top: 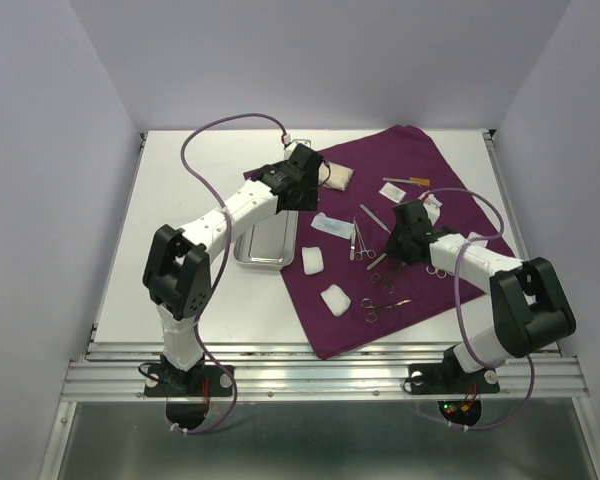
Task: Prepare the surgical pack
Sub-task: Place the container at the center of the board, then pick up the medical item from the surgical kit.
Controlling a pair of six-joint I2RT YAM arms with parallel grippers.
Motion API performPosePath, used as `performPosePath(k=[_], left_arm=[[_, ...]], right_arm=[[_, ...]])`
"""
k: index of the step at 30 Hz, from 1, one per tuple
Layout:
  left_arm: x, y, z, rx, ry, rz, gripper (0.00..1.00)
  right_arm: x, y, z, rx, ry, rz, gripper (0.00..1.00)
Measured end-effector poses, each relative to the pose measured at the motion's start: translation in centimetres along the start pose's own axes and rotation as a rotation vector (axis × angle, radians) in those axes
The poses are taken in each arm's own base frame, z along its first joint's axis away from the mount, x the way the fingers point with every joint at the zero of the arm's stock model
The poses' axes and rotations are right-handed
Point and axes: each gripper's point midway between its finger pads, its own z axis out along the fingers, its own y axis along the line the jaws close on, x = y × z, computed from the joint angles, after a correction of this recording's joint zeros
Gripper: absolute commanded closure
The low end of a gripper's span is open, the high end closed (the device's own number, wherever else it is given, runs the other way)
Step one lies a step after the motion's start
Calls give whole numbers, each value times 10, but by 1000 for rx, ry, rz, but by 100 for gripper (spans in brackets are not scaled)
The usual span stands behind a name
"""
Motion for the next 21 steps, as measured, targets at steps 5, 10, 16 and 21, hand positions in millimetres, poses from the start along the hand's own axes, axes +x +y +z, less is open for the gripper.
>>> performPosePath(k=[5,10,16,21], left_arm=[[-26,2,-24,13,-78,-31,26],[-27,5,-27,7,-84,-32,26],[-27,5,-27,6,-85,-33,26],[-27,5,-27,5,-86,-33,26]], right_arm=[[12,-4,15,35,40,3,58],[8,2,20,33,37,12,62],[7,1,21,38,34,11,60],[5,2,22,38,25,13,59]])
